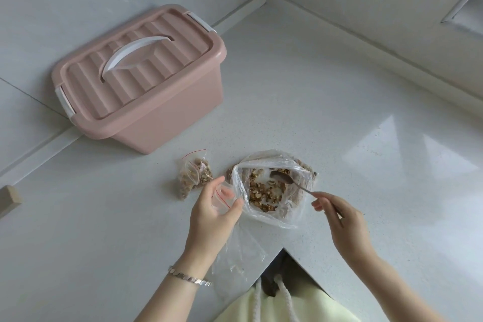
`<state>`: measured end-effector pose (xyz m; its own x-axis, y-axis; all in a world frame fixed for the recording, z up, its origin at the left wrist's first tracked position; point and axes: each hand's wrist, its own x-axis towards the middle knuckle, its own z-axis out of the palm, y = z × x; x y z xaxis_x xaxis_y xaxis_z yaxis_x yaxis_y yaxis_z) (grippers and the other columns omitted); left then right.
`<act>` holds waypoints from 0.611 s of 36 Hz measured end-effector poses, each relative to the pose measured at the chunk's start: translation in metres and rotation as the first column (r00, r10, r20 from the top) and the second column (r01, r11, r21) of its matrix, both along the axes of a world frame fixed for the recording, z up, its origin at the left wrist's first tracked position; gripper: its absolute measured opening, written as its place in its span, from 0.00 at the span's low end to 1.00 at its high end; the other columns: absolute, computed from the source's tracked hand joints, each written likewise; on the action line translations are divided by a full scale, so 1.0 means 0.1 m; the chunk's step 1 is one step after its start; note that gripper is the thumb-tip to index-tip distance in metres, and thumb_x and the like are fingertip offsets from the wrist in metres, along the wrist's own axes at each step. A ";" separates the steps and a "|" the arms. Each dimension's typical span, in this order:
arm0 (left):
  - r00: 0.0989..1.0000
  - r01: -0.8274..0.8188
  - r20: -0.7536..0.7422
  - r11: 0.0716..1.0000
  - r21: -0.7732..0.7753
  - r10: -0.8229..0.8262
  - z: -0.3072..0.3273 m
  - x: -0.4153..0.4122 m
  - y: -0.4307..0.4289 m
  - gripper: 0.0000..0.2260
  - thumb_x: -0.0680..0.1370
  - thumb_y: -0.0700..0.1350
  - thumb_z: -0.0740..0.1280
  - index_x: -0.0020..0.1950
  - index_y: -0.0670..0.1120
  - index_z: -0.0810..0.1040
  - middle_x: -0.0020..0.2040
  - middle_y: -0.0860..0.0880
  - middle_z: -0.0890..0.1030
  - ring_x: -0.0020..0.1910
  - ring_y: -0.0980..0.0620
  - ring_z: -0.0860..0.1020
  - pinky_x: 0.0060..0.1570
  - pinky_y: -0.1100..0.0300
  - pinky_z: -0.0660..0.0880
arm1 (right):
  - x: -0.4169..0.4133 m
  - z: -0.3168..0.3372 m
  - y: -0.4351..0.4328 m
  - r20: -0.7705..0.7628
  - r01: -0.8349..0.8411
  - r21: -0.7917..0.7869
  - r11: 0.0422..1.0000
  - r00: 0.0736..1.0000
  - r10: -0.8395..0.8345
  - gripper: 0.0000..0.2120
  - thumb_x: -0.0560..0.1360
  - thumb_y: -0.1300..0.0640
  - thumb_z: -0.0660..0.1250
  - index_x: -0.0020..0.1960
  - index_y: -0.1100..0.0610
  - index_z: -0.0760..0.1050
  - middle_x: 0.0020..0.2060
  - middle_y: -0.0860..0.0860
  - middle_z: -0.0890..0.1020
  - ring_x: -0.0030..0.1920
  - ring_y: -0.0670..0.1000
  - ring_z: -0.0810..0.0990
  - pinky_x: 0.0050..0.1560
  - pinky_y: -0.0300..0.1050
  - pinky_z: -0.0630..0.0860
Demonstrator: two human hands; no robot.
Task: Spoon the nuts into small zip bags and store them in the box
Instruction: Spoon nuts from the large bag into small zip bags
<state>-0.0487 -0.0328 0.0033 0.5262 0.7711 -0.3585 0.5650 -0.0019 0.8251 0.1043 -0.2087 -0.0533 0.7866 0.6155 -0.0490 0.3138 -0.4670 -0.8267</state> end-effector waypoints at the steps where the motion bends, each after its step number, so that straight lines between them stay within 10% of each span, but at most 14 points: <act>1: 1.000 0.000 0.000 1.000 -0.003 0.000 0.01 0.01 -0.01 0.20 0.73 0.44 0.70 0.63 0.53 0.71 0.60 0.53 0.76 0.64 0.57 0.69 0.61 0.66 0.62 | 0.00 0.01 -0.01 -0.014 0.031 -0.005 1.000 0.999 -0.031 0.09 0.77 0.61 0.61 0.52 0.51 0.77 0.39 0.40 0.79 0.44 0.32 0.77 0.44 0.22 0.69; 13: 1.000 -0.013 0.020 0.999 0.052 0.012 -0.02 -0.01 -0.03 0.14 0.71 0.43 0.71 0.50 0.57 0.72 0.46 0.56 0.78 0.51 0.61 0.75 0.53 0.65 0.69 | -0.18 -0.06 0.06 -0.217 0.014 -0.084 0.996 0.976 -0.032 0.10 0.78 0.54 0.58 0.48 0.40 0.73 0.38 0.43 0.82 0.41 0.39 0.80 0.43 0.35 0.75; 22: 0.999 -0.020 0.026 0.999 0.046 0.019 -0.04 -0.03 -0.04 0.13 0.71 0.42 0.72 0.48 0.57 0.72 0.45 0.56 0.79 0.49 0.61 0.76 0.45 0.72 0.69 | -0.27 -0.02 0.18 -0.668 0.190 -0.025 0.982 0.727 -0.158 0.12 0.80 0.57 0.56 0.48 0.56 0.79 0.38 0.56 0.84 0.37 0.50 0.82 0.40 0.40 0.77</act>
